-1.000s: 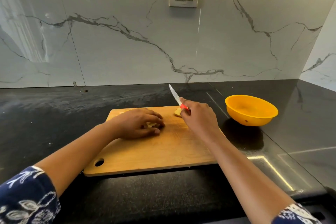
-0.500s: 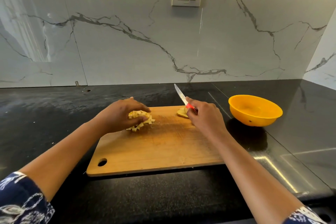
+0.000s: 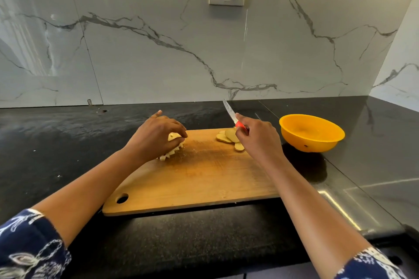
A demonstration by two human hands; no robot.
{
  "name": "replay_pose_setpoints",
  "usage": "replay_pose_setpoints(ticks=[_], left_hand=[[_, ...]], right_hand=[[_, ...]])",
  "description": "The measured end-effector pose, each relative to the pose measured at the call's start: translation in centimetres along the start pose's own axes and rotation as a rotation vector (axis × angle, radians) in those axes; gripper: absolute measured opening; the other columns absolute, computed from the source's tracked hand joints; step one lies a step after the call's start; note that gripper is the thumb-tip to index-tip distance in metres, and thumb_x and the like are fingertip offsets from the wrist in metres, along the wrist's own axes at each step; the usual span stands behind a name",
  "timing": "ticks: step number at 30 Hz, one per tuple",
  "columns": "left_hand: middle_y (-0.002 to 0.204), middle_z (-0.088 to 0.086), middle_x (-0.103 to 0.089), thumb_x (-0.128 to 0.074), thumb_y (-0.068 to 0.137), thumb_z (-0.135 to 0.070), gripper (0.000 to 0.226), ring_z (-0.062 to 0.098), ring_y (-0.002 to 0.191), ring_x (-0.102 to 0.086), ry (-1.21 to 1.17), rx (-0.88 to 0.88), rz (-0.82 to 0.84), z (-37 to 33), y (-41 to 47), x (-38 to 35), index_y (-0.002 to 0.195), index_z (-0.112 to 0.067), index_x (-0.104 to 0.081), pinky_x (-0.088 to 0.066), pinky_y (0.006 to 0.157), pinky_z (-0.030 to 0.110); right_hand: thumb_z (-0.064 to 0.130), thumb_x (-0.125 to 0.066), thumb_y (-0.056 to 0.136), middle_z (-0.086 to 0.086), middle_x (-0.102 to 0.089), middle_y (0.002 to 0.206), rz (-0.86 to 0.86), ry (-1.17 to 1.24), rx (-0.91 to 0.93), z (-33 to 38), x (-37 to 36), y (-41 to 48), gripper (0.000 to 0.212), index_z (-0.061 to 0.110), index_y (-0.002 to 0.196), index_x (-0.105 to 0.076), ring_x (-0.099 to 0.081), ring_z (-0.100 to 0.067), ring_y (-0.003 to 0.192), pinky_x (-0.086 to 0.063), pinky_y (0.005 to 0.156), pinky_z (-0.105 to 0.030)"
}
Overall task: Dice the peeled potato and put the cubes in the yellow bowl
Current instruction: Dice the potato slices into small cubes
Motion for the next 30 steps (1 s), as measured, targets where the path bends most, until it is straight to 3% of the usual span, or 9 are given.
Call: replay_pose_setpoints(ticks=[3, 6, 10, 13, 19, 23, 27, 30], left_hand=[[0.096, -0.003, -0.072, -0.062, 0.089, -0.031, 0.025, 0.014, 0.091, -0.065, -0.07, 0.042, -0.045, -1.2, 0.4, 0.3, 0.112, -0.023, -0.067, -0.029, 0.112, 0.045], [0.111, -0.004, -0.068, -0.059, 0.089, -0.038, 0.04, 0.013, 0.105, -0.061, -0.235, 0.115, 0.067, -3.0, 2.1, -0.5, 0.126, -0.024, -0.058, -0.041, 0.104, 0.04], [0.136, -0.003, -0.053, -0.061, 0.089, -0.033, 0.053, 0.014, 0.125, -0.048, -0.292, 0.1, 0.308, -5.8, 5.8, -3.7, 0.138, -0.027, -0.043, -0.036, 0.104, 0.03], [0.135, -0.004, -0.053, -0.067, 0.086, -0.03, 0.052, 0.014, 0.122, -0.048, -0.27, 0.064, 0.407, -6.7, 7.9, -5.9, 0.134, -0.027, -0.048, -0.037, 0.099, 0.026], [0.114, -0.004, -0.06, -0.071, 0.082, -0.03, 0.03, 0.01, 0.099, -0.053, -0.178, -0.031, 0.288, -6.8, 9.0, -6.0, 0.11, -0.024, -0.066, -0.048, 0.088, 0.027], [0.103, -0.002, -0.062, -0.07, 0.083, -0.022, 0.016, 0.011, 0.087, -0.057, -0.179, -0.152, 0.105, -7.4, 7.7, -3.3, 0.099, -0.019, -0.072, -0.051, 0.076, 0.024], [0.092, -0.001, -0.064, -0.073, 0.08, -0.015, 0.013, 0.006, 0.073, -0.06, -0.186, -0.302, 0.012, -7.4, 4.4, -0.5, 0.093, -0.014, -0.073, -0.048, 0.067, 0.012], [0.089, 0.001, -0.068, -0.065, 0.084, -0.026, 0.017, 0.008, 0.071, -0.065, -0.11, -0.381, 0.026, -6.8, 1.3, 0.3, 0.092, -0.014, -0.073, -0.053, 0.062, 0.016]], right_hand=[[0.025, -0.053, 0.097, -0.004, -0.071, 0.105, -0.013, -0.035, -0.02, -0.2, 0.3, 0.1, 0.043, 0.021, 0.139, -0.048, -0.06, -0.01, 0.077, -0.041, 0.059, -0.019], [0.027, -0.053, 0.097, -0.003, -0.071, 0.107, -0.034, -0.08, -0.04, -0.4, 0.5, 0.1, 0.044, 0.021, 0.14, -0.047, -0.065, -0.015, 0.088, -0.051, 0.068, -0.026], [0.028, -0.052, 0.098, -0.002, -0.069, 0.113, -0.096, -0.119, -0.086, -1.2, 1.4, 0.3, 0.044, 0.019, 0.141, -0.046, -0.065, -0.016, 0.097, -0.052, 0.075, -0.027], [0.027, -0.05, 0.099, -0.002, -0.069, 0.114, -0.118, -0.129, -0.119, -1.9, 2.0, 0.3, 0.044, 0.019, 0.142, -0.045, -0.065, -0.016, 0.098, -0.052, 0.075, -0.026], [0.027, -0.048, 0.1, -0.001, -0.069, 0.112, -0.132, -0.126, -0.107, -1.8, 2.4, 0.3, 0.044, 0.02, 0.143, -0.043, -0.065, -0.014, 0.096, -0.046, 0.07, -0.02], [0.027, -0.049, 0.099, -0.001, -0.069, 0.111, -0.133, -0.115, -0.092, -1.7, 2.4, 0.2, 0.044, 0.02, 0.142, -0.044, -0.065, -0.014, 0.094, -0.048, 0.069, -0.021], [0.027, -0.05, 0.099, -0.002, -0.069, 0.113, -0.108, -0.114, -0.081, -1.4, 2.0, 0.2, 0.043, 0.019, 0.141, -0.045, -0.065, -0.015, 0.096, -0.049, 0.072, -0.023], [0.028, -0.051, 0.098, -0.001, -0.069, 0.115, -0.064, -0.115, -0.06, -1.1, 1.4, 0.0, 0.044, 0.02, 0.141, -0.046, -0.064, -0.016, 0.1, -0.05, 0.076, -0.026]])
Point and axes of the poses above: each hand's wrist, its own y-axis towards the middle knuckle, its own x-axis out of the back of the hand, z = x × y, the point moved 7 cm from there along y, towards the middle knuckle
